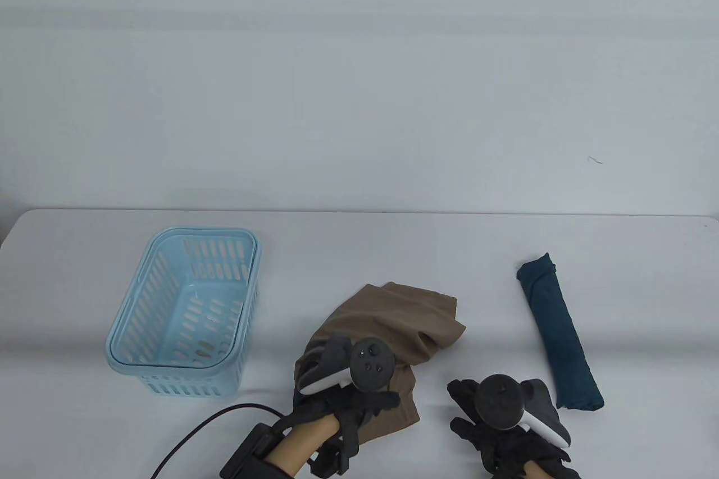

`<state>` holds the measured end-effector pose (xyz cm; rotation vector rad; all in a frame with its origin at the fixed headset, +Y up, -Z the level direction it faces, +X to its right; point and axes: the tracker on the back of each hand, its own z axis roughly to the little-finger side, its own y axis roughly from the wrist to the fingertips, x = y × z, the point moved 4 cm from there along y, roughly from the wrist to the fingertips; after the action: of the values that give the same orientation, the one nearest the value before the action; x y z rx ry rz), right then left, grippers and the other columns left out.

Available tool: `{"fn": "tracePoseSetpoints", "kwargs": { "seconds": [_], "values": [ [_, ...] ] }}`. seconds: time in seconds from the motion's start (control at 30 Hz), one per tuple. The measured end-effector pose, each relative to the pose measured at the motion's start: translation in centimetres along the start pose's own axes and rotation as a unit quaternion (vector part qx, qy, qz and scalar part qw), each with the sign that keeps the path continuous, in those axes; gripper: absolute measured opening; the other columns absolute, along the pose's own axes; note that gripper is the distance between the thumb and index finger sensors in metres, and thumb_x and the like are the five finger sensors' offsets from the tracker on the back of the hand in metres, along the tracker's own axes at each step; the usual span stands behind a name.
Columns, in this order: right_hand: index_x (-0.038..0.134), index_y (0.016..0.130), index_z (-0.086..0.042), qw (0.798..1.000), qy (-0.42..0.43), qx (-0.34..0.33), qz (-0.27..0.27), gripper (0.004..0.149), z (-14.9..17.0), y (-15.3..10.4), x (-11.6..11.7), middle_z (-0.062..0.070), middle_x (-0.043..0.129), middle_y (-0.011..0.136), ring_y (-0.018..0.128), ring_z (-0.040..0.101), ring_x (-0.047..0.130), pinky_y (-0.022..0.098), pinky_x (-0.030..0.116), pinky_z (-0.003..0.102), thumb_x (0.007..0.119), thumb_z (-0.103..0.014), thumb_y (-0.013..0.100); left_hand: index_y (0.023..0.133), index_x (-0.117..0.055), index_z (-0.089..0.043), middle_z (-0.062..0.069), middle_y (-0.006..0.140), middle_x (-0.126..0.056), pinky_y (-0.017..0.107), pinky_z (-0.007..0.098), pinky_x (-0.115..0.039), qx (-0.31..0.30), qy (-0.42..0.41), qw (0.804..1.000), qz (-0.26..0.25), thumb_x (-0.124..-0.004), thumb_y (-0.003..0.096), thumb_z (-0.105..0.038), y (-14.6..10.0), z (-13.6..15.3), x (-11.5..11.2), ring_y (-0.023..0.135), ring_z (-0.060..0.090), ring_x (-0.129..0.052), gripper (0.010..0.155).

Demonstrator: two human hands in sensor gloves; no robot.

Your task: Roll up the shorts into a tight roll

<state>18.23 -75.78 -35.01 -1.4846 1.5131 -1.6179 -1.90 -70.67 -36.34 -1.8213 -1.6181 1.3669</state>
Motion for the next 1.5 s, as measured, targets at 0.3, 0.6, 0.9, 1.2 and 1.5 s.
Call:
{"fn": "tracePoseSetpoints", "kwargs": {
  "seconds": [0.3,0.6,0.9,1.2,1.5],
  "values": [
    [0.039,0.108,-0.016,1.000,-0.013,-0.012,-0.009,0.065,-0.6,-0.1,0.5,0.016,0.042,0.114,0.103,0.046,0.047,0.068,0.049,0.067,0.063,-0.038,0.051,0.109,-0.041,-0.001,0.033,0.111,-0.037,0.067,0.076,-0.036,0.048,0.140,0.987,0.066,-0.069,0.0516,-0.042,0.5,0.0,-6.6,0.101,0.056,-0.052,0.075],
    [0.038,0.108,-0.017,0.999,-0.031,-0.030,-0.015,0.065,-1.7,0.0,1.2,0.015,0.039,0.115,0.104,0.045,0.042,0.069,0.046,0.067,0.064,-0.037,0.051,0.106,-0.044,-0.004,0.028,0.108,-0.048,0.069,0.070,-0.045,0.000,0.165,0.985,0.040,-0.071,0.0510,-0.035,1.3,0.4,-7.5,0.098,0.051,-0.062,0.069],
    [0.033,0.108,-0.019,0.988,-0.080,-0.110,-0.067,0.073,-4.6,-0.3,3.0,0.012,0.033,0.116,0.107,0.042,0.033,0.071,0.038,0.068,0.071,-0.039,0.049,0.104,-0.056,-0.008,0.023,0.107,-0.059,0.069,0.068,-0.048,-0.084,0.015,0.996,0.035,-0.064,0.0528,-0.032,0.9,0.1,-7.2,0.097,0.048,-0.067,0.057],
    [0.051,0.103,-0.017,0.985,-0.119,-0.117,-0.045,0.060,-5.3,0.1,4.2,0.013,0.058,0.107,0.098,0.039,0.058,0.068,0.056,0.058,0.072,-0.029,0.049,0.101,-0.062,-0.009,0.021,0.104,-0.066,0.069,0.067,-0.051,-0.119,-0.034,0.990,0.061,-0.062,0.0531,-0.030,1.0,-0.6,-7.4,0.095,0.044,-0.072,0.053],
    [0.070,0.092,-0.015,0.975,-0.114,-0.144,0.127,0.045,-6.6,-1.2,0.7,0.012,0.084,0.086,0.073,0.033,0.087,0.054,0.073,0.046,0.066,-0.028,0.049,0.108,-0.037,-0.002,0.029,0.109,-0.047,0.065,0.076,-0.032,0.001,0.053,0.998,-0.035,-0.068,0.0522,-0.036,0.9,1.5,-6.0,0.100,0.049,-0.060,0.073]
  ]
}}
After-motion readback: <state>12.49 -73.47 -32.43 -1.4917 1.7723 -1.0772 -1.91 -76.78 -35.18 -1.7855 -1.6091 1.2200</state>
